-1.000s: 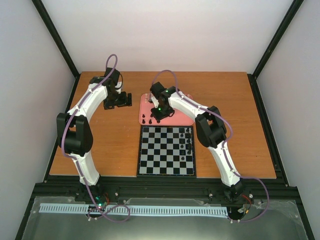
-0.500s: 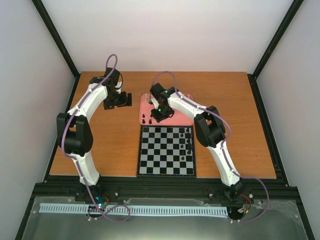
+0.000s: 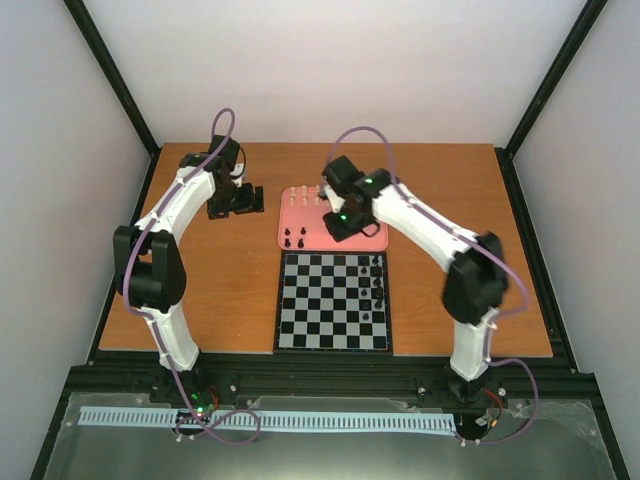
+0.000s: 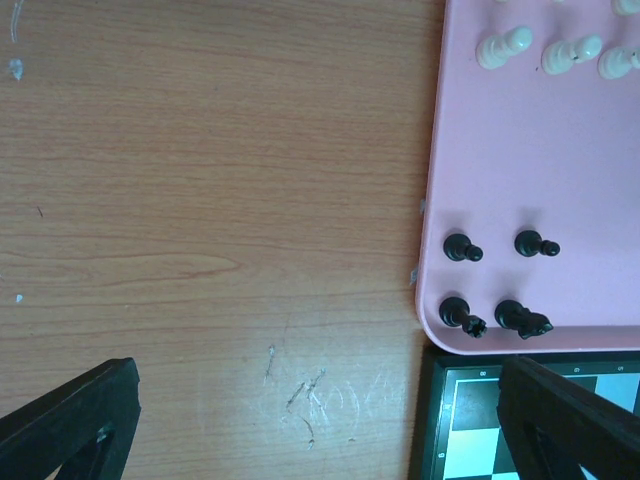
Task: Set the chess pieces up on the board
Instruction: Place the chess piece on the chessboard.
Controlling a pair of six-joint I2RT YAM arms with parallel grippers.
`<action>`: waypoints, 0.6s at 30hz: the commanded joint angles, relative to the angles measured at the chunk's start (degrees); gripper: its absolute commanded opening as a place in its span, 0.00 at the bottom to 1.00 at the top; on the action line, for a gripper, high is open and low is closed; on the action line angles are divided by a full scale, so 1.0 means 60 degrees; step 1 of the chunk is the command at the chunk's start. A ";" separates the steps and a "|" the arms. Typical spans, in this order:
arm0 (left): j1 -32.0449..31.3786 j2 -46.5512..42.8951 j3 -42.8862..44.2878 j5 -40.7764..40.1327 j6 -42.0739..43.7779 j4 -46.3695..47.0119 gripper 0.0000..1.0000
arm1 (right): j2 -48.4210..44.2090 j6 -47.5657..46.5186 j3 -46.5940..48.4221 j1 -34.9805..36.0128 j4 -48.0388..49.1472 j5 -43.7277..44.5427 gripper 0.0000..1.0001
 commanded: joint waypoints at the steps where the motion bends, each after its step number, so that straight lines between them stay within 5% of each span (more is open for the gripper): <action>1: 0.0004 -0.0190 0.0370 0.0045 -0.0097 -0.0021 1.00 | -0.2854 0.0794 -0.2429 0.0241 -0.0908 0.0463 0.03; 9: 0.0004 -0.0234 0.0326 -0.0057 -0.0078 0.0052 1.00 | -0.6442 0.2430 -0.6887 0.0641 -0.1102 0.0319 0.03; 18: 0.0004 -0.0236 0.0300 0.0029 -0.0139 0.0074 1.00 | -0.7036 0.3480 -0.8965 0.1590 0.0413 0.0117 0.03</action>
